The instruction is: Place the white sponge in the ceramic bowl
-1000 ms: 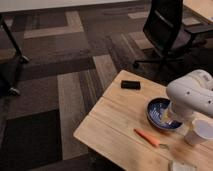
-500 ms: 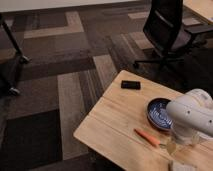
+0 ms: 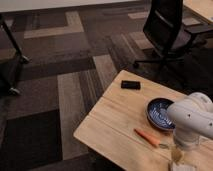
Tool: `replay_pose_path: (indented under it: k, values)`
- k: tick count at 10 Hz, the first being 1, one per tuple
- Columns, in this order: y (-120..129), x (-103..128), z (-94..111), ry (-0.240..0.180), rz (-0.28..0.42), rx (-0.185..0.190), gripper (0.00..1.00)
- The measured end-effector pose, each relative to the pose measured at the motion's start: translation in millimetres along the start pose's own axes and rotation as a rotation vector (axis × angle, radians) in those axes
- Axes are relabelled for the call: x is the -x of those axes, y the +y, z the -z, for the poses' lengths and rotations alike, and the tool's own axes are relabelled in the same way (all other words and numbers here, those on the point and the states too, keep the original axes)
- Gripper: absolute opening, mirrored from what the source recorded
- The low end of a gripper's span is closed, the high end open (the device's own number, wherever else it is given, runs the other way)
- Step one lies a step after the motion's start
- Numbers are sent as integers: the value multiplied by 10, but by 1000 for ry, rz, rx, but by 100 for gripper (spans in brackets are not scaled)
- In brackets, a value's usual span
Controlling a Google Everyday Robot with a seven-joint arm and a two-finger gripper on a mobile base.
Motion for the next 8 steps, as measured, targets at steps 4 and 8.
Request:
replay_pose_path:
  k: [4,8]
  values:
    - [142,-144,-217,-157,209,-4,65]
    - [139,-155,-410,-280,504,-15,65]
